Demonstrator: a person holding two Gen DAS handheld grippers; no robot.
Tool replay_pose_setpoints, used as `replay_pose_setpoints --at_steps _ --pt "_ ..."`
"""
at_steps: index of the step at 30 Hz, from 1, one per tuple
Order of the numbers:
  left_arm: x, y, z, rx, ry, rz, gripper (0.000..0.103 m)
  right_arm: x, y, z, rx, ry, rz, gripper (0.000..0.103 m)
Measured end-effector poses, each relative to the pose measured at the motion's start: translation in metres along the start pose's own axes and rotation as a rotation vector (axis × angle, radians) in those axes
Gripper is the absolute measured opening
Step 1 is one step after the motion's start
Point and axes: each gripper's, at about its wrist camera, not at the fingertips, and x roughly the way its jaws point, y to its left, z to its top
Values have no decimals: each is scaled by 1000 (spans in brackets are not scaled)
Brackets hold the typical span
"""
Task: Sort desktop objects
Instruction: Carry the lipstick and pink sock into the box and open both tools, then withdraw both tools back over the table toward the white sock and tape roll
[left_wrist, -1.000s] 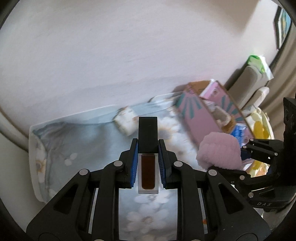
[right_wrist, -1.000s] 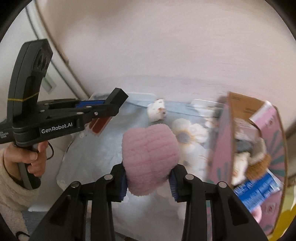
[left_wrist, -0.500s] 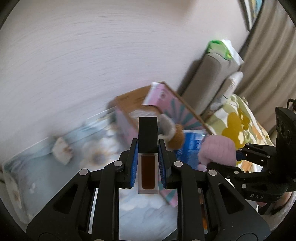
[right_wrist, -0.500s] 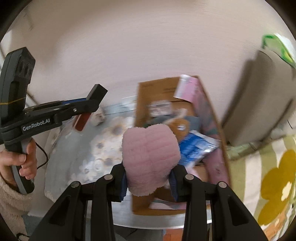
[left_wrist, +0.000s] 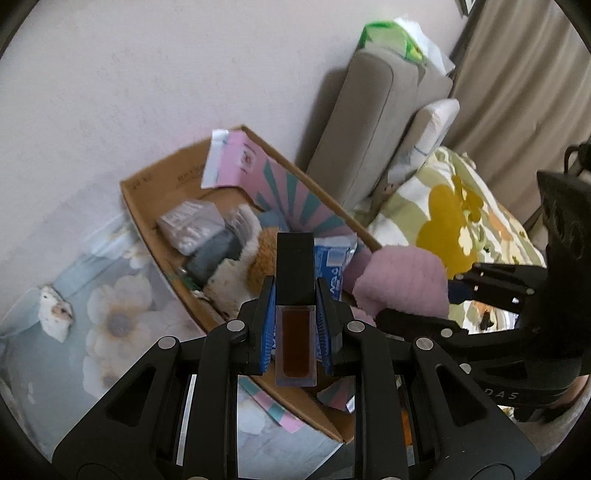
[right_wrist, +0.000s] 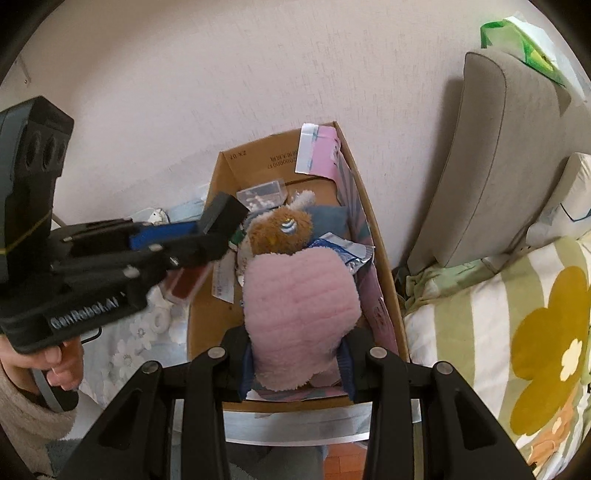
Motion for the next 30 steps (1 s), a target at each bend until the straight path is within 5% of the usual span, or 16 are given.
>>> replay_pose_setpoints --at_steps 7,11,12,14,15,16,30 --pt "17 2 -2 -15 20 15 18 12 -4 -2 -7 14 8 34" --pt "21 6 1 -65 46 13 20 15 -2 -5 -35 23 0 50" --pt "21 7 1 -74 48 12 27 15 -1 -5 -38 23 -11 61" --pt "16 6 1 -65 25 8 82 15 -1 -6 -41 24 -39 71" --pt "14 6 1 -60 18 16 98 14 -1 -6 -41 19 -46 71" --pt "8 6 2 -56 4 26 102 12 -2 -6 -39 13 -50 71" --pt "-52 54 -7 -136 -77 134 103 -8 33 8 -92 -58 -60 71"
